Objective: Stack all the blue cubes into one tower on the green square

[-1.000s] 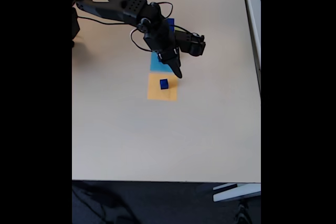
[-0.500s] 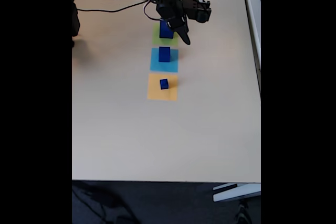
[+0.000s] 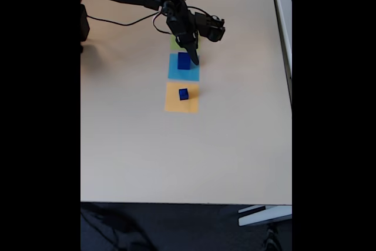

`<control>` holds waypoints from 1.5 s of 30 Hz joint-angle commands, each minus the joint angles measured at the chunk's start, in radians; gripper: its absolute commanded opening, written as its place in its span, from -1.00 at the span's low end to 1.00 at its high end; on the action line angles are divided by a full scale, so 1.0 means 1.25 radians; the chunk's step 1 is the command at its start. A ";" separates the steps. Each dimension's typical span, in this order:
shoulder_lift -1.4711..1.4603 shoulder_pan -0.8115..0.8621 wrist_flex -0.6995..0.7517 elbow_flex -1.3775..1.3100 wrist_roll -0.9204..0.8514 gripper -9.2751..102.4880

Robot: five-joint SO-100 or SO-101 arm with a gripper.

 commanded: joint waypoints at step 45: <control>0.119 0.026 -0.048 0.152 -0.065 -0.73</control>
